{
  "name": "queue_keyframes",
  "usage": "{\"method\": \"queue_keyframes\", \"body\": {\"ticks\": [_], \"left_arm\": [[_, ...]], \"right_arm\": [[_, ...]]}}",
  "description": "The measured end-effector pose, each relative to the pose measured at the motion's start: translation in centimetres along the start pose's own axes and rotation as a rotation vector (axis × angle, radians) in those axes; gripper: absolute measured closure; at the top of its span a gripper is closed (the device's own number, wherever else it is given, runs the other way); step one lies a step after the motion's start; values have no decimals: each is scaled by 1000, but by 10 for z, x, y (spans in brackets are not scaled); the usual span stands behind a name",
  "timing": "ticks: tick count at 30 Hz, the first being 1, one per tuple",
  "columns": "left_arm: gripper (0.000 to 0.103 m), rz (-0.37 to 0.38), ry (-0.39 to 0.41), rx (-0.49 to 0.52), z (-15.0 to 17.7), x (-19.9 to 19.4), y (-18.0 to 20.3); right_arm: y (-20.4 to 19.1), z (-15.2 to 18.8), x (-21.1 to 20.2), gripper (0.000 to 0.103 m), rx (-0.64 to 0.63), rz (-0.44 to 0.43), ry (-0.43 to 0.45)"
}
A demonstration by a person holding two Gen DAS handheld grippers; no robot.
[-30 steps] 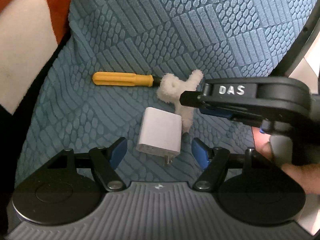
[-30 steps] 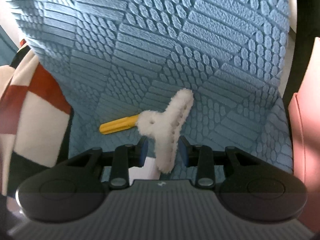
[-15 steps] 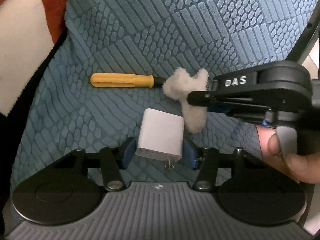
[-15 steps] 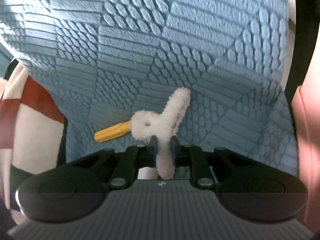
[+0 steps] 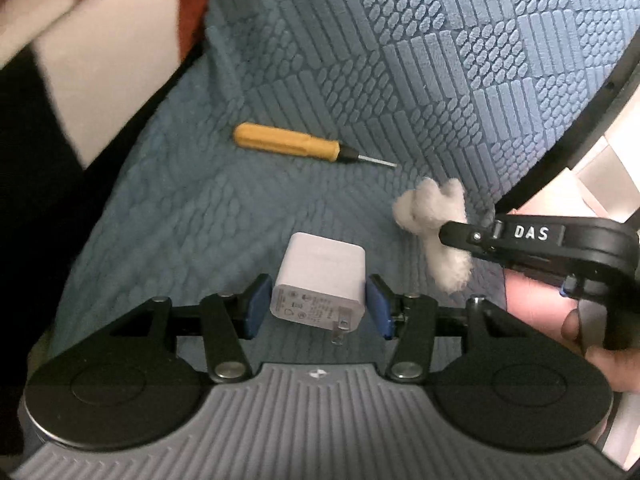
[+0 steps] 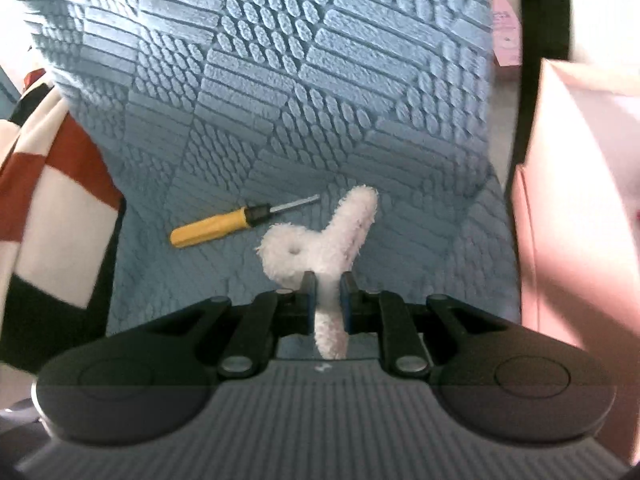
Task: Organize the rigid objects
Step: 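Lift the fluffy clip with the right gripper while the left gripper closes on the charger, then lift the charger with the left gripper while the right gripper holds the fluffy clip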
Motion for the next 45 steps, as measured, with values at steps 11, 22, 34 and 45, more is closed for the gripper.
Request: {"method": "queue_keyframes", "body": {"ticks": [11, 22, 34, 45], "left_arm": [[45, -5, -28, 27, 39, -40, -4], [45, 17, -94, 12, 85, -66, -3], [44, 31, -109, -48, 86, -63, -4], [41, 64, -107, -82, 82, -60, -8]], "right_arm": [[-11, 58, -41, 88, -70, 31, 4], [-7, 123, -90, 88, -160, 62, -3], [-1, 155, -102, 85, -160, 79, -15], [-2, 150, -90, 45, -134, 66, -4]]}}
Point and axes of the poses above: each gripper's, at about its wrist camera, not at the fingertips, and x roughly the way its jaws point, y to its right, z to its underside, the point moved 7 cm from there along x, roughly the way its jaws point, and after that the axes turned 10 degrees about x, right-handed, at the moved point
